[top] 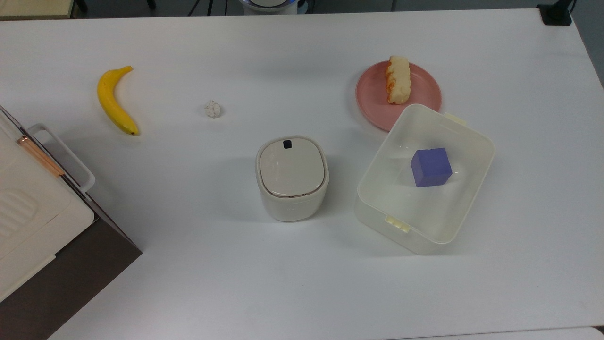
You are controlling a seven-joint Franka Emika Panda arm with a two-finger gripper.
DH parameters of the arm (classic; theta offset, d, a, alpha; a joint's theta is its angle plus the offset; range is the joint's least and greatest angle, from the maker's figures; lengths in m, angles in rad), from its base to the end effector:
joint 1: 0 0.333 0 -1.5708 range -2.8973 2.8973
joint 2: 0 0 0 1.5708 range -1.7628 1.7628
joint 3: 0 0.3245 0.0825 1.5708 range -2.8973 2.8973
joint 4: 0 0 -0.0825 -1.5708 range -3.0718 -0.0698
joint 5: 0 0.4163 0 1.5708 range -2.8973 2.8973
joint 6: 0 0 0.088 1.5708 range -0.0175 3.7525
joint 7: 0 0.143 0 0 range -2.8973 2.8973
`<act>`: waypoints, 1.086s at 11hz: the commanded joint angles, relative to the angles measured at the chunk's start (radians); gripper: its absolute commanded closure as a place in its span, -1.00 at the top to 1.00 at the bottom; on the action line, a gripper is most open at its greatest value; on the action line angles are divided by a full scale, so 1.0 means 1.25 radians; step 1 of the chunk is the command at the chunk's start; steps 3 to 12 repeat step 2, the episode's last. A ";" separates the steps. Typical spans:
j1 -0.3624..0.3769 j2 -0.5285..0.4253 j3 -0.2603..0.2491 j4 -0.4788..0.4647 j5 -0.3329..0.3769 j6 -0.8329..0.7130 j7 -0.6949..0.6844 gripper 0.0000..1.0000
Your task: Put the bread on a plate
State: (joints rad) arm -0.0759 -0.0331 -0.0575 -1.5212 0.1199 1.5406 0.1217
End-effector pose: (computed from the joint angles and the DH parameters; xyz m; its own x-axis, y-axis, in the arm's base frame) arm 0.5722 -0.0598 0.6395 0.9680 -0.2479 0.0376 -0.2415 -0.9621 -0.1266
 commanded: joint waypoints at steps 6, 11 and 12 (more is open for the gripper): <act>-0.003 0.008 0.002 0.022 0.016 -0.026 0.001 1.00; -0.003 0.008 0.002 0.022 0.016 -0.026 0.001 1.00; -0.003 0.008 0.002 0.022 0.016 -0.026 0.001 1.00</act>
